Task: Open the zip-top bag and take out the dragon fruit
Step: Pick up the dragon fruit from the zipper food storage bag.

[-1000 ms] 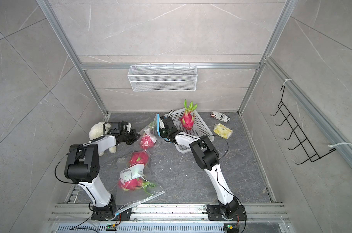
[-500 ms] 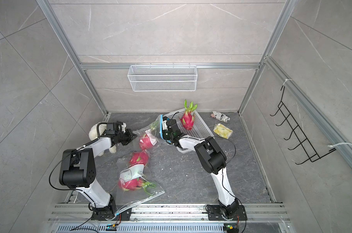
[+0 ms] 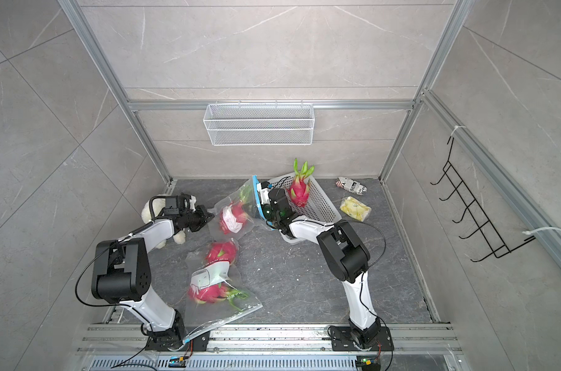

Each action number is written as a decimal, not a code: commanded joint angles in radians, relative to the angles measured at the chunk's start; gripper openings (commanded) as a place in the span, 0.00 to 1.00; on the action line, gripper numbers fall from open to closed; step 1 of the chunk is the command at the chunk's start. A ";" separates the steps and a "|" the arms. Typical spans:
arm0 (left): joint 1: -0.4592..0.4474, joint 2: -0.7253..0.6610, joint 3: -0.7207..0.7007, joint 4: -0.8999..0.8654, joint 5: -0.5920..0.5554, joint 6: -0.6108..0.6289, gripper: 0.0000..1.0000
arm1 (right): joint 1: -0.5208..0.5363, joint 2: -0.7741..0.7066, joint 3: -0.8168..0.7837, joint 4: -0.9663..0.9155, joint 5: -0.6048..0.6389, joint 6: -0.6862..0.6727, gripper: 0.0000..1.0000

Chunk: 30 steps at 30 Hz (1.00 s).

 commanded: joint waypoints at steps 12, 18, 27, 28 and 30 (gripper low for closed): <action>0.052 -0.060 -0.040 0.049 -0.034 -0.044 0.00 | -0.043 -0.339 -0.156 -0.222 0.128 -0.249 0.05; 0.055 -0.071 -0.044 0.046 -0.041 -0.039 0.00 | -0.077 -0.430 -0.181 -0.295 0.141 -0.278 0.05; 0.058 -0.079 -0.051 0.041 -0.049 -0.031 0.00 | -0.116 -0.553 -0.186 -0.392 0.180 -0.340 0.05; 0.058 -0.079 -0.052 0.041 -0.050 -0.030 0.00 | -0.120 -0.565 -0.185 -0.402 0.182 -0.346 0.05; 0.058 -0.079 -0.052 0.039 -0.051 -0.028 0.00 | -0.127 -0.587 -0.182 -0.427 0.191 -0.361 0.05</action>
